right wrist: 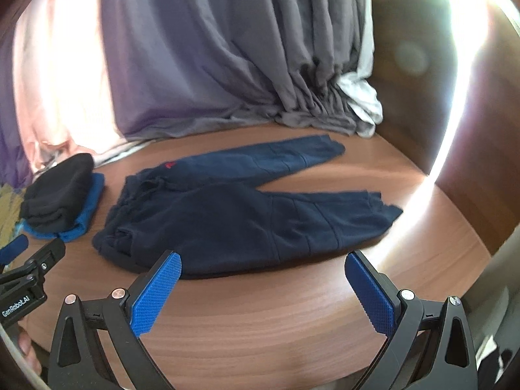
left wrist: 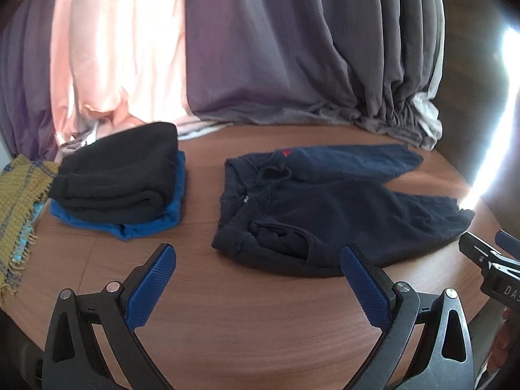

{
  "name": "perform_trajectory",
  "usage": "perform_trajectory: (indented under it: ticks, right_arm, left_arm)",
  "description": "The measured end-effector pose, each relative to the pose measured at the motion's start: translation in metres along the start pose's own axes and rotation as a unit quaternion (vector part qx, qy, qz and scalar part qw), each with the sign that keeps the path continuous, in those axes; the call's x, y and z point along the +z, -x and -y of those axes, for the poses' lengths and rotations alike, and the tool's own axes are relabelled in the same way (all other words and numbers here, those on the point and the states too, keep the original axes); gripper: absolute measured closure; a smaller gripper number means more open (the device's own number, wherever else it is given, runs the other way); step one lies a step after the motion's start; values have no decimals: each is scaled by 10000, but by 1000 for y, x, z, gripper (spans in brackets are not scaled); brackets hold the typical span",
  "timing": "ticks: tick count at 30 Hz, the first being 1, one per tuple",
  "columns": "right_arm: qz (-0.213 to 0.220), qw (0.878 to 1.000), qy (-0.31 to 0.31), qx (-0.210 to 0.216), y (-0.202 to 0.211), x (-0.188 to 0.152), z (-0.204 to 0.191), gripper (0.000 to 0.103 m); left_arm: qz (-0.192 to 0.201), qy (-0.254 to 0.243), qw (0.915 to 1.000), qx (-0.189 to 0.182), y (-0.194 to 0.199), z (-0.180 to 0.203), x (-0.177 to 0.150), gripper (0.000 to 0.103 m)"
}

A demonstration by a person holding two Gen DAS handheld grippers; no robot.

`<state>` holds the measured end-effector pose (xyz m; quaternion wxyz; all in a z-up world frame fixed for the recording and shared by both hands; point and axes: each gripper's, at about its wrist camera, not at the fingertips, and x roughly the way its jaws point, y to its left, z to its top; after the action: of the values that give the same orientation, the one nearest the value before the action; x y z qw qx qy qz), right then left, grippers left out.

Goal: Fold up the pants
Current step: 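Move both tools toward the navy sweatpants, lowering toward the waistband and cuffs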

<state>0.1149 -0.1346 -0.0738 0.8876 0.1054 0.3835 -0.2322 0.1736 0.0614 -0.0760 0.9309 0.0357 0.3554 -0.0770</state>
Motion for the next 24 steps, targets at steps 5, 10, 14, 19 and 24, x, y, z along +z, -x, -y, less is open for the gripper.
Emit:
perform_trajectory:
  ticks: [5, 10, 14, 19, 24]
  right_arm:
    - [-276, 9994, -182, -113, -22, -4, 10, 1]
    - [-509, 9986, -151, 23, -51, -5, 20, 1]
    - [-657, 9976, -190, 92, -76, -5, 30, 2]
    - [-866, 9954, -337, 247, -100, -3, 40, 9]
    - [-1003, 9937, -347, 352, -113, -4, 39, 14]
  left_arm:
    - [-312, 9, 9995, -16, -28, 8, -5, 0]
    - [-538, 192, 9983, 147, -48, 12, -10, 1]
    - [-586, 181, 9975, 340, -64, 17, -11, 3]
    - [-740, 327, 9962, 330, -82, 20, -15, 7]
    - [-896, 425, 9949, 193, -98, 19, -16, 14]
